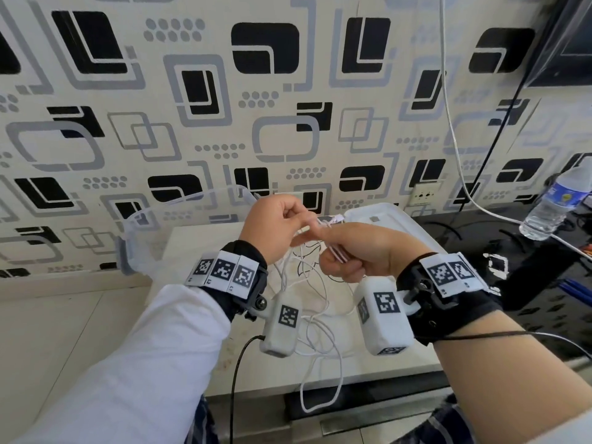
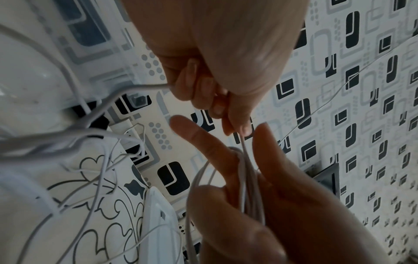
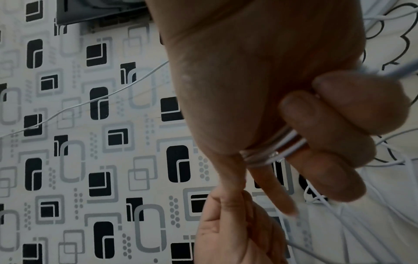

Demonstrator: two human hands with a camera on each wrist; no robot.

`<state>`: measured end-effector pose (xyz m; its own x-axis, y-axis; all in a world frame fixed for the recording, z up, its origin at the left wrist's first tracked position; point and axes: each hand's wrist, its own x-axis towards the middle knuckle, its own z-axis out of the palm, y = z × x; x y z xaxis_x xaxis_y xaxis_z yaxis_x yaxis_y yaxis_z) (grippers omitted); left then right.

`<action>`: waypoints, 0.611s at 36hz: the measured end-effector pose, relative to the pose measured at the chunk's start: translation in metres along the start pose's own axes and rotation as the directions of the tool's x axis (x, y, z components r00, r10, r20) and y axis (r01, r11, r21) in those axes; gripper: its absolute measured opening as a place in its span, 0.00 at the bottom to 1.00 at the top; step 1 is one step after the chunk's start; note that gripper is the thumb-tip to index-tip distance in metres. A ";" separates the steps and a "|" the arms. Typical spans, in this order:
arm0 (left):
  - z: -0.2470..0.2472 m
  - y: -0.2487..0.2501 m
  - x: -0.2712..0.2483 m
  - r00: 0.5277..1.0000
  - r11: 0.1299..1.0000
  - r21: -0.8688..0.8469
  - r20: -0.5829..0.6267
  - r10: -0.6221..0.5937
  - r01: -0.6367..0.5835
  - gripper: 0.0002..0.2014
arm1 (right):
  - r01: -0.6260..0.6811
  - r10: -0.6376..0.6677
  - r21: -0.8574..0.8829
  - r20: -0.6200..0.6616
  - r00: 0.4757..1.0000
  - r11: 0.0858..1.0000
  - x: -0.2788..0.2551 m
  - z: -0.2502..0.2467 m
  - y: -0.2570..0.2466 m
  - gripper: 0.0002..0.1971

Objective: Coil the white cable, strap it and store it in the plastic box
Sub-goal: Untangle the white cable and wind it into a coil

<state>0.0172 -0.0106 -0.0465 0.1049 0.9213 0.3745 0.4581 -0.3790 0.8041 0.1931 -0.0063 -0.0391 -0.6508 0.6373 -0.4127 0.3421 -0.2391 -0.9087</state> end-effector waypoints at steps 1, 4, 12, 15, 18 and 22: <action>0.000 -0.001 0.001 1.000 1.000 -0.008 0.002 -0.001 0.001 0.08 | -0.003 0.002 0.020 0.031 1.000 1.000 -0.001 0.000 0.000 0.27; -0.001 -0.004 0.003 0.999 0.999 -0.043 0.026 -0.026 0.027 0.09 | -0.012 -0.001 0.155 0.086 0.996 0.988 -0.004 -0.002 -0.003 0.24; 0.003 -0.003 -0.001 0.967 0.950 -0.251 0.219 -0.129 0.184 0.12 | 0.178 -0.323 0.620 0.130 0.937 0.764 -0.014 -0.017 -0.009 0.21; 0.008 0.000 -0.004 0.950 0.954 -0.231 0.290 -0.119 0.190 0.12 | 0.205 -0.443 0.807 0.077 0.893 0.554 -0.009 -0.024 -0.004 0.20; 0.011 0.000 -0.005 0.939 0.964 -0.190 0.322 -0.117 0.186 0.11 | 0.241 -0.472 0.924 -0.077 0.878 0.297 -0.008 -0.029 0.001 0.22; 0.009 0.001 -0.006 0.943 0.965 -0.179 0.307 -0.129 0.191 0.10 | 0.357 -0.454 0.913 -0.239 0.858 0.196 -0.013 -0.039 0.004 0.20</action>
<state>0.0254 -0.0162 -0.0523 0.3110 0.9443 0.1075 0.3038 -0.2059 0.9302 0.2296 0.0126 -0.0351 -0.5523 0.8304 0.0733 -0.7846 -0.4881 -0.3823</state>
